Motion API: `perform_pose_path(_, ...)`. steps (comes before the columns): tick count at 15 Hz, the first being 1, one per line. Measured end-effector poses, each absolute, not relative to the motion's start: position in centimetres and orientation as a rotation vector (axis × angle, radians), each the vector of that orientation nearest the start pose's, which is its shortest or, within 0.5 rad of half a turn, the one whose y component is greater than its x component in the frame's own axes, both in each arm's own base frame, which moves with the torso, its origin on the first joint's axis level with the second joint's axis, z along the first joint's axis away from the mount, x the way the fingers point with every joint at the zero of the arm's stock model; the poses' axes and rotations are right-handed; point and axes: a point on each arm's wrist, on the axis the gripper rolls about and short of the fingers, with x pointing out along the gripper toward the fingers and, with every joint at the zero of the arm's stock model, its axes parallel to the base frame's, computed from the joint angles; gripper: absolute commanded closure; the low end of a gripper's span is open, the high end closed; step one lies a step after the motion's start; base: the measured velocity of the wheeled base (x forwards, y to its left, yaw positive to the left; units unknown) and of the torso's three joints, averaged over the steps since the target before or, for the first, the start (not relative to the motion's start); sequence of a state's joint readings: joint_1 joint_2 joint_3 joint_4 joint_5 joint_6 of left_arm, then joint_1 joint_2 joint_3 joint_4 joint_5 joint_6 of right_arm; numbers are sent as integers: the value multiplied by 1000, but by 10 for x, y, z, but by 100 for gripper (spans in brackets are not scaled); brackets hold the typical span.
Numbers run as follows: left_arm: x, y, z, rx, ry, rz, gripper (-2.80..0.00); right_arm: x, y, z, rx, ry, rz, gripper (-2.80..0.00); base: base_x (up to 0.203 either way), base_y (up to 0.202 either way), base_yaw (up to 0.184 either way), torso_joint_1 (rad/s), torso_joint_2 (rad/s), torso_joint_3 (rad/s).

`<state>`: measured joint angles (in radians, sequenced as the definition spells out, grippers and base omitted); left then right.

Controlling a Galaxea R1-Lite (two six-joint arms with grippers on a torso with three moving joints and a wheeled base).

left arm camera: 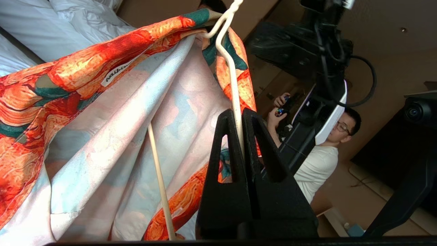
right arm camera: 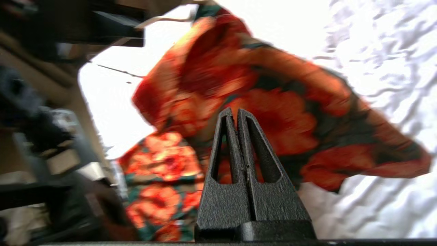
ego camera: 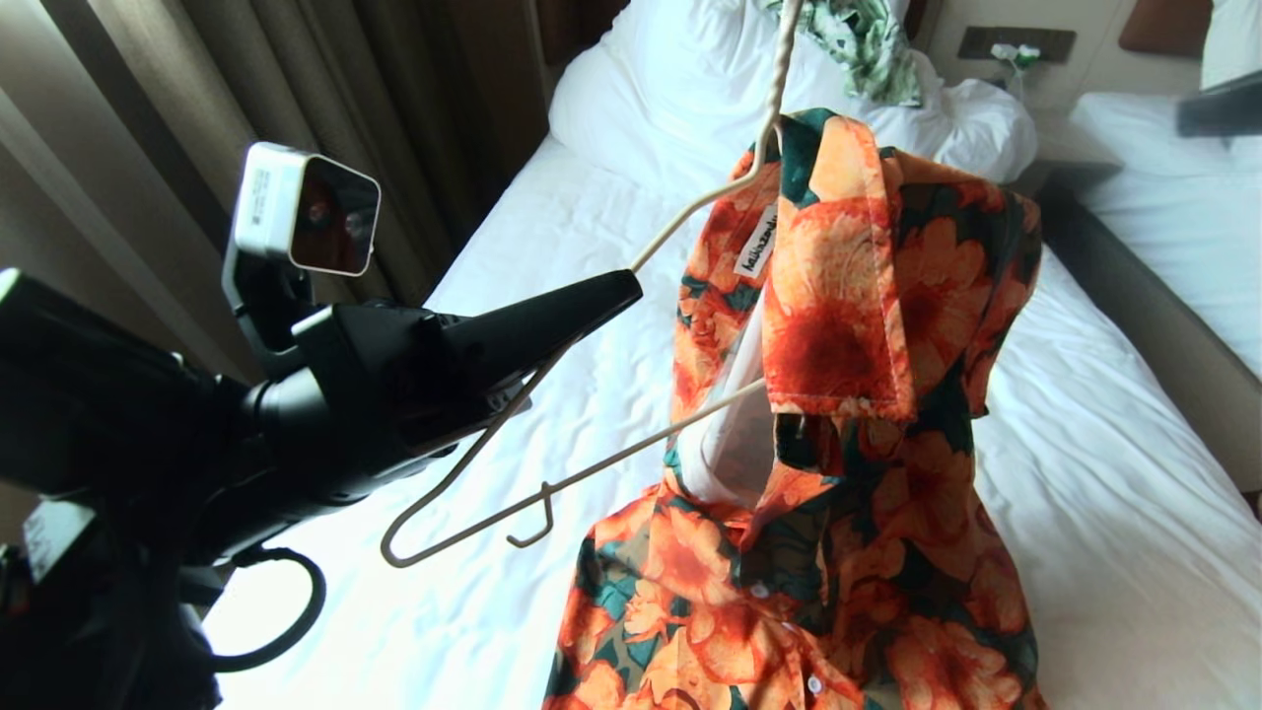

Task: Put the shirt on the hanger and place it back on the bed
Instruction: Hook the other side of the shirt onto the hanger

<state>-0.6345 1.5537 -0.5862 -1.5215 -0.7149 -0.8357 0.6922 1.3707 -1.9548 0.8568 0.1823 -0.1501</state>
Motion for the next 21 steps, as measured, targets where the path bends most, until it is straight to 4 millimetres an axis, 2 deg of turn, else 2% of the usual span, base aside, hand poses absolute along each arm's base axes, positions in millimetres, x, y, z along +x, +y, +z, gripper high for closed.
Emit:
perform_pose_path(3,181,-153,251,-661,-14,-1483,0,137,103,421,-352,181,845,0,0,0,0,0,0,0)
perform_pose_path(4,181,-153,251,-661,-12,-1485,0,141,104,420,-393,170,853,-280,0,0,0,0,0,0)
perform_pose_path(6,178,-156,250,-665,-2,-1500,0,151,107,418,-440,135,878,-280,0,0,0,0,0,0)
perform_pose_path(11,168,-165,247,-670,33,-1556,0,172,120,414,-424,108,957,-280,0,0,0,0,0,0)
perform_pose_path(16,164,-167,243,-669,59,-1571,0,160,114,406,-417,179,1066,-280,0,0,0,0,0,0)
perform_pose_path(21,160,-168,243,-669,65,-1583,0,155,110,405,-432,200,1077,-280,0,0,0,0,0,0)
